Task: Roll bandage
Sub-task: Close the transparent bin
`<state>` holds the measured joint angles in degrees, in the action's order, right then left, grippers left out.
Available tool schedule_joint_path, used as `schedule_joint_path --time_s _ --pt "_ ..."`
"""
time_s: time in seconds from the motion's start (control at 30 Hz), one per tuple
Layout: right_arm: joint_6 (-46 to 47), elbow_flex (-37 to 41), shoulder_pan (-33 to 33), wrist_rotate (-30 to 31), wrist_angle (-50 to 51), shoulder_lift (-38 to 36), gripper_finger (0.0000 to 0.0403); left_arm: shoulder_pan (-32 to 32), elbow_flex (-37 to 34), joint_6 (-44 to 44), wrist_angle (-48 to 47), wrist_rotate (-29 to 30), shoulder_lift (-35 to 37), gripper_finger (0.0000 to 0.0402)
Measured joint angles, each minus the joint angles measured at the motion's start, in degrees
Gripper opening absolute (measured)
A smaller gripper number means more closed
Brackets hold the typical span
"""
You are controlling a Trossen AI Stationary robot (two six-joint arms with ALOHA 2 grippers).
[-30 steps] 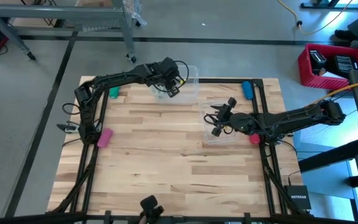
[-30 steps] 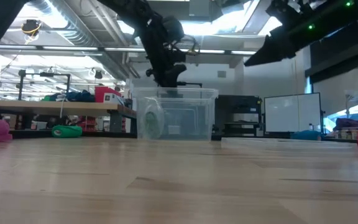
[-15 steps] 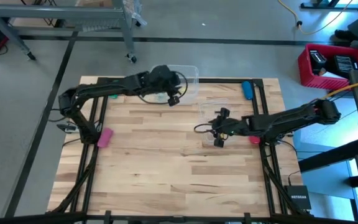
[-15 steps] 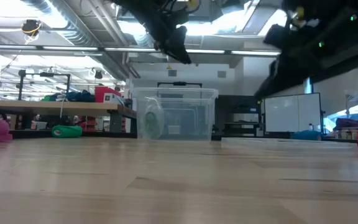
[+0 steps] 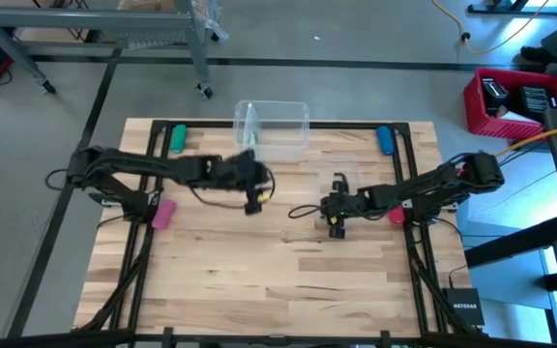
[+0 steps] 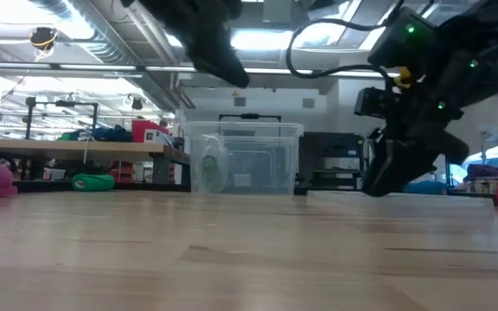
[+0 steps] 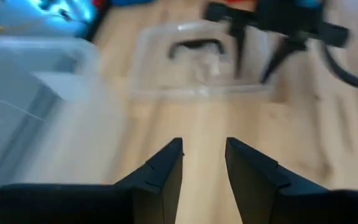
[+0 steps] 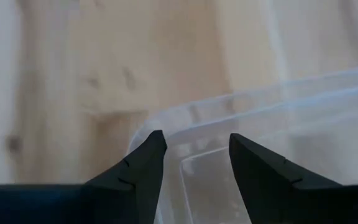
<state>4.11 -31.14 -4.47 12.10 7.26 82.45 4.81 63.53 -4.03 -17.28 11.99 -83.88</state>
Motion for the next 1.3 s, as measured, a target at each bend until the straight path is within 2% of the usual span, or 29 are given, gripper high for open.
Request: schedule_joint_path --time_s 0.3,0.53,0.8,0.9,0.97,1.17,1.3 --pt "-2.45 0.2 -0.07 -16.02 -14.43 4.47 0.0186 -11.38 -6.63 15.58 0.95 -0.01 -2.15 0.0114" --pt "-4.38 -0.79 -0.04 -17.37 -32.88 14.27 0.0186 -15.72 -11.56 21.97 10.77 0.13 -5.52 0.0114" --pt "-4.36 -8.21 -0.02 -19.21 -45.44 27.25 0.0186 -15.99 -11.69 22.1 12.12 0.23 -11.52 0.0114" --pt "-4.81 -11.74 0.0 -19.22 -40.25 27.27 0.0186 -15.9 -11.66 22.59 11.4 0.33 -12.29 0.0114" --pt "-6.47 -13.31 0.0 -19.23 -32.37 24.53 0.0186 -15.9 -11.63 23.21 10.91 0.52 -12.37 0.0114" --pt "-8.93 -15.37 0.0 -19.03 -4.18 8.55 0.0186 -15.79 -11.65 22.88 10.48 3.0 -12.35 0.0114" --pt "-8.91 -15.22 -0.88 -13.37 15.32 -3.08 0.0186 -15.12 -11.65 21.14 11.08 6.72 -12.35 0.0114"
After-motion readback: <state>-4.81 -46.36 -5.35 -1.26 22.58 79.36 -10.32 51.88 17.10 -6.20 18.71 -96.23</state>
